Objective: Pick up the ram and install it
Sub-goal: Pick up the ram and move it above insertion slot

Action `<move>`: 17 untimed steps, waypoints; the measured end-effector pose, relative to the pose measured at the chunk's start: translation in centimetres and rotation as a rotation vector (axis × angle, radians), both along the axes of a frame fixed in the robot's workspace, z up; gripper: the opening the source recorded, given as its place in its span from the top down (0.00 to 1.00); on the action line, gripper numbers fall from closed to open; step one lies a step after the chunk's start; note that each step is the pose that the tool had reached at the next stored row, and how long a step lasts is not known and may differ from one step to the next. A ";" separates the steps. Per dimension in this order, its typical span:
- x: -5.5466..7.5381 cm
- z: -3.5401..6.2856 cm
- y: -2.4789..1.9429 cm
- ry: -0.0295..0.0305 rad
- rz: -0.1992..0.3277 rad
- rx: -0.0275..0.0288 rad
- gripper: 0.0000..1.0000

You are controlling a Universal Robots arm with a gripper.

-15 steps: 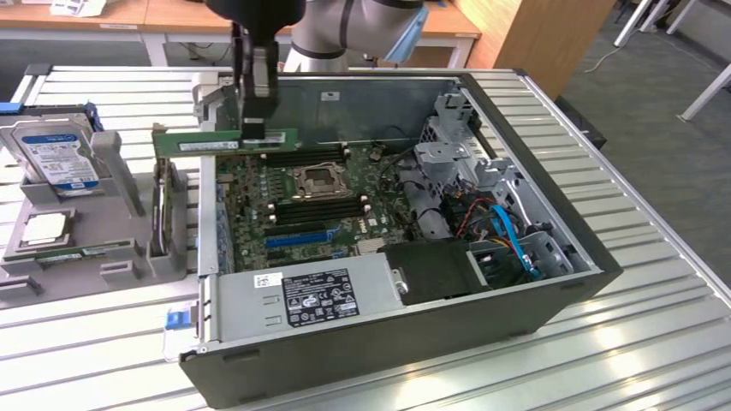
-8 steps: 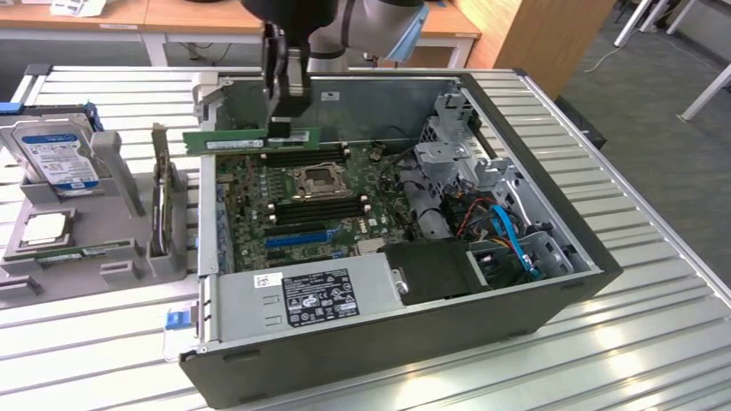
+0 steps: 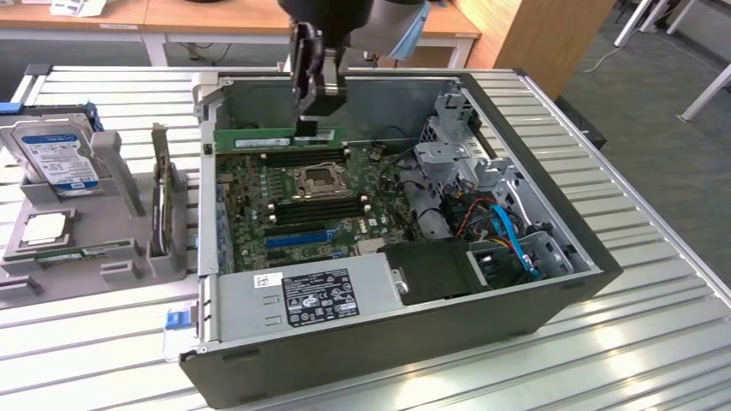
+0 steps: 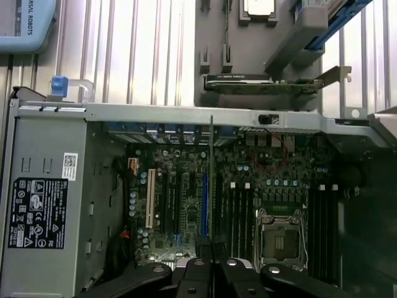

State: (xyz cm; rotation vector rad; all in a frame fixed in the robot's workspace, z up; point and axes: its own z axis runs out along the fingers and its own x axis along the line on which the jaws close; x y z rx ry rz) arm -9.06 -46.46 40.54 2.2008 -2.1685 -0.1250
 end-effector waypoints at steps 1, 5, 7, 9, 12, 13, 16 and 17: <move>0.3 0.00 0.00 0.0003 0.000 0.0000 0.88; 1.6 0.00 0.00 0.0017 0.000 0.0000 0.88; 2.1 0.00 0.00 0.0023 0.000 0.0000 0.88; 2.7 0.00 0.00 0.0028 0.000 0.0000 0.88; 3.5 0.00 0.00 0.0036 0.000 0.0000 0.88; 3.8 0.00 0.00 0.0038 0.000 0.0000 0.88; 5.2 0.00 0.00 0.0048 0.000 0.0000 0.88; 5.2 0.00 0.00 0.0048 0.000 0.0000 0.88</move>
